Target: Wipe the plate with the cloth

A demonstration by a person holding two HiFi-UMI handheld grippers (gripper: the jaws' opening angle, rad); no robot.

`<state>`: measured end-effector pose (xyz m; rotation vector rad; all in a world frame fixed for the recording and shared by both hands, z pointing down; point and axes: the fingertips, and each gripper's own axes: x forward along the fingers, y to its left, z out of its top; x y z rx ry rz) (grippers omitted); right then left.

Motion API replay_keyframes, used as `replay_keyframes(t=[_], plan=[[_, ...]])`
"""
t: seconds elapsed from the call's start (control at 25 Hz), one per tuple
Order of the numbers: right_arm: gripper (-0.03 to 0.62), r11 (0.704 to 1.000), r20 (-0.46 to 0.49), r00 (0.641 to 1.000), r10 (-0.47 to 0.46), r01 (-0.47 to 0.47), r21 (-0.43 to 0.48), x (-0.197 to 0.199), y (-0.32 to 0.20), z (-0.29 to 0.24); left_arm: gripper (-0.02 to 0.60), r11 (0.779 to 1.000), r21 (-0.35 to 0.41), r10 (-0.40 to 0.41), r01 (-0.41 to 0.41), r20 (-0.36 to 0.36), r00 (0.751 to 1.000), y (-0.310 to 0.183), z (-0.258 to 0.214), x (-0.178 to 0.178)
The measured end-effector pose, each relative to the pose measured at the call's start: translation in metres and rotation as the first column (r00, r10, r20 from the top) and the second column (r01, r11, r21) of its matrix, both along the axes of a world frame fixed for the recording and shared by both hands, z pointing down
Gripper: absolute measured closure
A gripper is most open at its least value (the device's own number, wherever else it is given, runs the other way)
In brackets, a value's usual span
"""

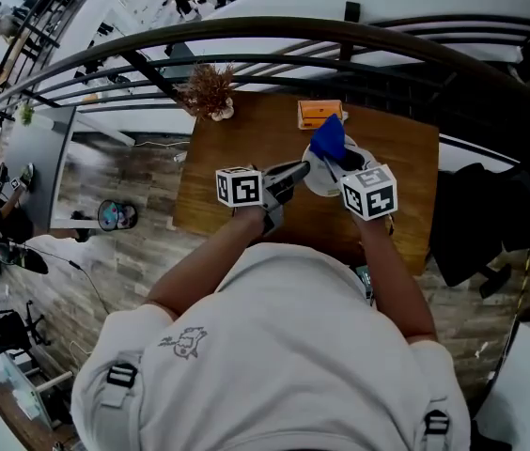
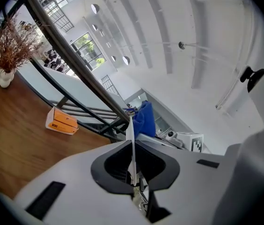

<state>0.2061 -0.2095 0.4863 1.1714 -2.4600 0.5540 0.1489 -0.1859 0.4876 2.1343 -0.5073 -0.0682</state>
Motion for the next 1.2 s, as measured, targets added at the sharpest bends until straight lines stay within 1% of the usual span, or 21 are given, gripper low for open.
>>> replay_keyframes(t=[0.16, 0.28, 0.36, 0.48, 0.6, 0.76, 0.92, 1.04, 1.2], plan=[[0.494, 0.999, 0.014, 0.999, -0.048, 0.048, 0.004, -0.025, 0.007, -0.007, 0.56, 1.0, 0.013, -0.027, 0.027, -0.019, 0.999, -0.012, -0.005, -0.004], [0.494, 0.997, 0.024, 0.996, -0.08, 0.081, -0.005, -0.04, 0.019, -0.004, 0.561, 0.998, -0.009, -0.063, 0.062, -0.084, 0.994, -0.02, -0.016, -0.008], [0.494, 0.995, 0.03, 0.995, -0.093, 0.093, -0.026, -0.042, 0.028, 0.002, 0.561, 0.995, -0.016, -0.095, 0.094, -0.108, 0.99, -0.027, -0.022, -0.014], [0.494, 0.994, 0.019, 0.996, -0.089, 0.09, -0.064, -0.033, 0.035, 0.017, 0.56, 0.992, -0.012, -0.122, 0.122, -0.113, 0.986, -0.037, -0.028, -0.028], [0.494, 0.996, 0.004, 0.999, -0.042, 0.042, -0.084, -0.011, 0.028, 0.03, 0.56, 0.992, -0.009, -0.122, 0.122, -0.106, 0.987, -0.036, -0.026, -0.039], [0.494, 0.998, -0.021, 1.0, 0.018, -0.02, -0.054, 0.013, 0.007, 0.02, 0.56, 0.994, -0.041, -0.103, 0.099, -0.121, 0.987, -0.021, -0.02, -0.041], [0.494, 0.999, -0.036, 0.999, 0.034, -0.034, -0.002, 0.018, -0.009, -0.002, 0.56, 0.997, -0.054, -0.063, 0.056, -0.125, 0.99, -0.005, -0.015, -0.028], [0.494, 1.0, -0.03, 1.0, 0.006, -0.005, 0.029, 0.001, -0.012, -0.014, 0.561, 0.998, -0.056, -0.05, 0.043, -0.126, 0.991, -0.001, -0.011, -0.021], [0.494, 0.996, 0.002, 0.997, -0.082, 0.081, 0.026, -0.042, 0.006, -0.019, 0.561, 0.996, -0.054, -0.074, 0.067, -0.134, 0.988, -0.006, -0.016, -0.019]])
